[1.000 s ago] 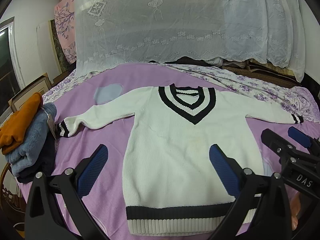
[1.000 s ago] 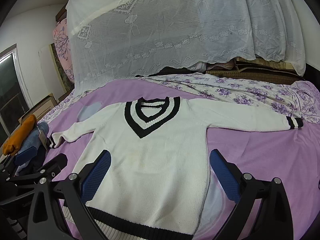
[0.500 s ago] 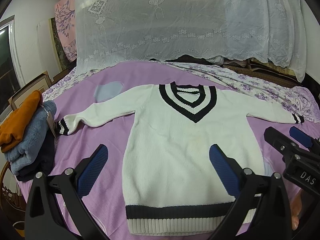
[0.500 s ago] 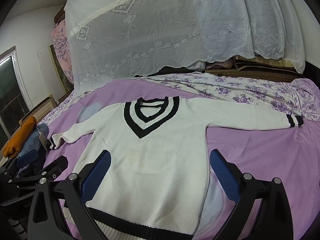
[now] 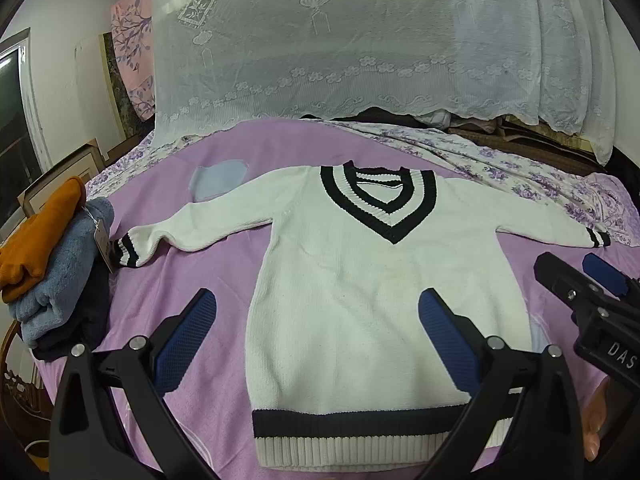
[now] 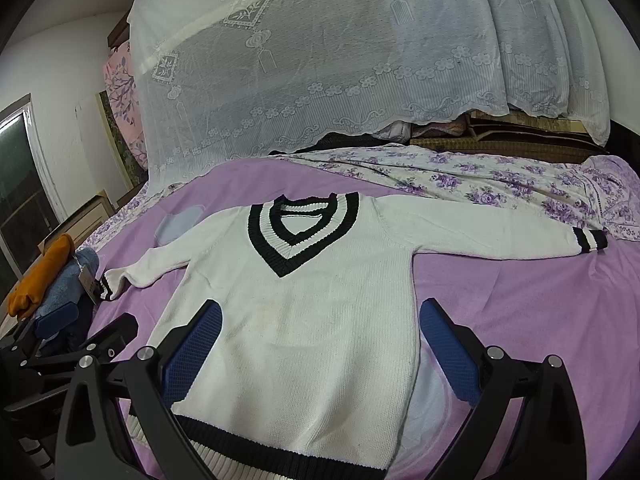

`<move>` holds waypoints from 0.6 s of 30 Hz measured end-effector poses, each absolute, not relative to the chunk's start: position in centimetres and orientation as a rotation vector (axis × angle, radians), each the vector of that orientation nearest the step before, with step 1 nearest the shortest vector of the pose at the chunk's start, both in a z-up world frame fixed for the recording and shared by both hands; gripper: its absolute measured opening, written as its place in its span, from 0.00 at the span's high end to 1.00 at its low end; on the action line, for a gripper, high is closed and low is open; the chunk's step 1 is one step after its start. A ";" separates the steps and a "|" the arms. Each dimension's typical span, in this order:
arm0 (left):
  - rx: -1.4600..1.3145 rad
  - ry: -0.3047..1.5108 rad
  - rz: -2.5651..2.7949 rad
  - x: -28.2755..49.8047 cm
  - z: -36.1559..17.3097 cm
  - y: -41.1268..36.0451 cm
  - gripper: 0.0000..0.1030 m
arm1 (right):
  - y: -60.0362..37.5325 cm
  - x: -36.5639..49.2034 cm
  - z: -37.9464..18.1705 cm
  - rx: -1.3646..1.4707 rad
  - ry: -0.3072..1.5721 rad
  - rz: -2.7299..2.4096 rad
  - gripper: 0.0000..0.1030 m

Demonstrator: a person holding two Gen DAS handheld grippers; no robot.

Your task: Fold small clothes

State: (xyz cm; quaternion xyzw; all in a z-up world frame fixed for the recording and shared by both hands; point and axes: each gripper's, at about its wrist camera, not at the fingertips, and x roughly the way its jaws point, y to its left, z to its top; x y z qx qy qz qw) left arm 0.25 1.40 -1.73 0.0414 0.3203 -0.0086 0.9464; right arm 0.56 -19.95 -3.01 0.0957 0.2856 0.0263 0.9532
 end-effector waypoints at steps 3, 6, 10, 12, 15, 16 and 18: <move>0.085 0.652 -0.018 0.3 -1.7 1.4 0.04 | -20.0 0.6 -3.1 0.195 0.580 0.054 0.03; 0.084 0.654 -0.017 0.3 -1.7 1.4 0.04 | -20.0 0.6 -3.1 0.195 0.581 0.054 0.03; 0.082 0.657 -0.018 0.2 -1.9 1.8 0.04 | -20.0 0.6 -3.1 0.196 0.580 0.054 0.03; 0.082 0.657 -0.018 0.2 -1.9 1.8 0.04 | -20.0 0.6 -3.1 0.197 0.580 0.054 0.03; 0.081 0.659 -0.017 0.2 -1.9 1.8 0.04 | -20.0 0.6 -3.1 0.198 0.581 0.054 0.03; 0.081 0.659 -0.017 0.2 -1.9 1.8 0.04 | -20.0 0.6 -3.1 0.198 0.581 0.054 0.03; 0.080 0.660 -0.017 0.2 -2.0 1.9 0.04 | -20.0 0.6 -3.1 0.198 0.581 0.054 0.03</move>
